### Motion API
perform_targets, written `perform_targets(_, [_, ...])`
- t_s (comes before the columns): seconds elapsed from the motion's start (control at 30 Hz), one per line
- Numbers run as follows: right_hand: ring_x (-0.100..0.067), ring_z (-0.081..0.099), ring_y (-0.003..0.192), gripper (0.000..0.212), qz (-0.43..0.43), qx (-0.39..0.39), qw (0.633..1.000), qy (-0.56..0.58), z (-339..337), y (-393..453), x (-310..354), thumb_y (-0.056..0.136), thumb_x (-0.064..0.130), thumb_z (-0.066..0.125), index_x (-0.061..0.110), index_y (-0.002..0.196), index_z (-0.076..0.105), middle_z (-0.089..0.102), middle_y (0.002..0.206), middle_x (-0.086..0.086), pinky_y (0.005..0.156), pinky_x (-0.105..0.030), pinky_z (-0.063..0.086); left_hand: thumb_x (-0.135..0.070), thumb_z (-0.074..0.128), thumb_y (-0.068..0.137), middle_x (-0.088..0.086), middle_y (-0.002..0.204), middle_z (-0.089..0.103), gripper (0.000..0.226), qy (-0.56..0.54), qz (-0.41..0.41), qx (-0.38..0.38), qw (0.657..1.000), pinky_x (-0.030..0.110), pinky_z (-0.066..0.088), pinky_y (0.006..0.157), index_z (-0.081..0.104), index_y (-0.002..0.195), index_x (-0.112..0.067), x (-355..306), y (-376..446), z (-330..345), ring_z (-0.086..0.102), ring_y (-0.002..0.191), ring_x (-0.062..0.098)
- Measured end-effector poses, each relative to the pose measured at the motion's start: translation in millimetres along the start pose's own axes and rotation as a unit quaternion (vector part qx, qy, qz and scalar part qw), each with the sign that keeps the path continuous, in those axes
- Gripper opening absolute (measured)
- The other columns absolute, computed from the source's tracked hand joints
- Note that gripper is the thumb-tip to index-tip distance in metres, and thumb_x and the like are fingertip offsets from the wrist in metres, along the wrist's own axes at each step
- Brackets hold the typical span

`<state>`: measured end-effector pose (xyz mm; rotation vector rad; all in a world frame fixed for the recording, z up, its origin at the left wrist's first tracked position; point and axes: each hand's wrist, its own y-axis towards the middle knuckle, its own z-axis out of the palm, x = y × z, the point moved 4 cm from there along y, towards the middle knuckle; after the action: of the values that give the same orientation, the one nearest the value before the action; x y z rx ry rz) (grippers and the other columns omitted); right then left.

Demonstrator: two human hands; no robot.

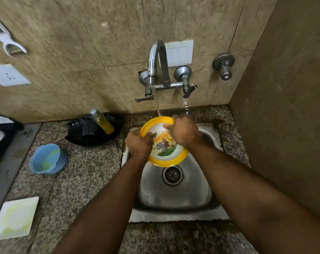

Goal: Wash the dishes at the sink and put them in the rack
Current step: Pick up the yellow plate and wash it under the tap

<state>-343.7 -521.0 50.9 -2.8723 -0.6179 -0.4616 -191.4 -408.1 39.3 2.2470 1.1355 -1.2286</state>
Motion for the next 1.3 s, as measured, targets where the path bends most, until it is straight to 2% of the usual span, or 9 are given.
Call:
perform_targets(0.07, [-0.043,0.065,0.109,0.037,0.002,-0.006,0.994,0.106,11.8,-5.9,-3.6,0.095,0.027,0.066,0.012,0.127,0.054,0.070,0.114,-0.021,0.083,-0.041,0.051,-0.017,0.073,0.067,0.010,0.066,0.071,0.011,-0.026,-0.019,-0.015,0.999,0.034,0.054,0.058,0.075,0.073,-0.008,4.4,-1.4,-4.0,0.067,0.060,0.026])
perform_targets(0.17, [-0.039,0.055,0.126,0.079,0.025,-0.022,0.964,0.263,28.3,-27.8,-5.4,0.079,-0.002,0.065,0.017,0.152,0.041,0.058,0.139,-0.019,0.099,-0.038,0.047,-0.001,0.063,0.067,0.007,0.061,0.060,0.012,-0.088,-0.069,-0.043,0.993,0.028,0.049,0.049,0.069,0.067,-0.012,11.1,-6.5,-6.9,0.056,0.054,0.021])
perform_targets(0.27, [-0.042,0.020,0.151,0.106,-0.002,-0.002,0.990,0.138,41.6,-50.2,6.7,0.080,0.007,0.069,0.025,0.165,0.009,0.015,0.168,-0.018,0.119,-0.051,0.032,0.015,0.056,0.077,0.004,0.060,0.056,0.034,-0.183,-0.135,-0.049,0.973,0.023,0.045,0.044,0.059,0.063,-0.016,20.4,-17.3,-0.5,0.052,0.050,0.015])
perform_targets(0.37, [-0.036,-0.010,0.159,0.077,-0.094,0.016,0.995,-0.023,55.7,-68.9,30.8,0.088,0.029,0.059,0.027,0.160,0.029,-0.002,0.174,-0.009,0.120,-0.072,-0.002,0.017,0.058,0.085,0.004,0.060,0.059,0.034,-0.279,-0.185,-0.044,0.941,0.020,0.049,0.044,0.063,0.067,-0.012,21.6,-18.8,6.8,0.056,0.044,0.009])
perform_targets(0.57, [-0.018,0.005,0.160,0.066,-0.080,0.072,0.990,-0.085,56.1,-45.5,43.7,0.103,0.048,0.014,0.023,0.164,0.020,0.011,0.173,0.001,0.115,-0.072,-0.013,-0.017,0.066,0.099,0.005,0.077,0.073,0.023,-0.319,-0.234,-0.003,0.918,0.047,0.061,0.086,0.066,0.076,-0.013,25.7,-15.4,29.0,0.072,0.081,0.031])
perform_targets(0.67, [-0.027,0.024,0.156,0.060,-0.149,0.093,0.984,-0.016,47.4,-42.9,59.1,0.106,0.041,0.025,0.018,0.161,0.031,0.028,0.169,-0.010,0.126,-0.052,0.011,-0.014,0.062,0.103,0.008,0.077,0.073,0.025,-0.355,-0.244,-0.026,0.902,0.044,0.059,0.083,0.063,0.078,-0.009,25.9,-10.3,29.1,0.068,0.074,0.027])
perform_targets(0.83, [-0.035,0.052,0.136,0.045,-0.143,0.096,0.984,0.041,38.8,-88.2,50.6,0.107,0.035,0.037,0.019,0.147,0.052,0.056,0.148,-0.015,0.109,-0.039,0.041,-0.019,0.064,0.101,0.014,0.090,0.073,0.024,-0.321,-0.263,-0.041,0.909,0.034,0.058,0.066,0.064,0.078,-0.012,35.9,-15.5,27.2,0.065,0.065,0.022])
perform_targets(1.07, [-0.028,0.038,0.149,0.055,-0.104,0.139,0.984,0.043,49.9,-69.4,45.3,0.108,0.035,0.037,0.010,0.157,0.037,0.039,0.162,-0.015,0.120,-0.034,0.028,-0.032,0.061,0.099,0.022,0.114,0.073,0.040,-0.175,-0.258,-0.031,0.950,0.048,0.057,0.097,0.071,0.113,0.003,43.1,-21.0,27.6,0.069,0.109,0.036])
perform_targets(1.3, [-0.027,0.036,0.150,0.057,-0.033,0.116,0.988,-0.095,59.9,-67.5,33.0,0.108,0.040,0.018,0.015,0.152,0.046,0.047,0.157,-0.011,0.126,-0.048,0.008,-0.039,0.061,0.092,0.021,0.102,0.077,0.041,-0.128,-0.186,-0.043,0.973,0.049,0.059,0.090,0.078,0.102,-0.003,24.1,-29.0,31.8,0.072,0.099,0.040])
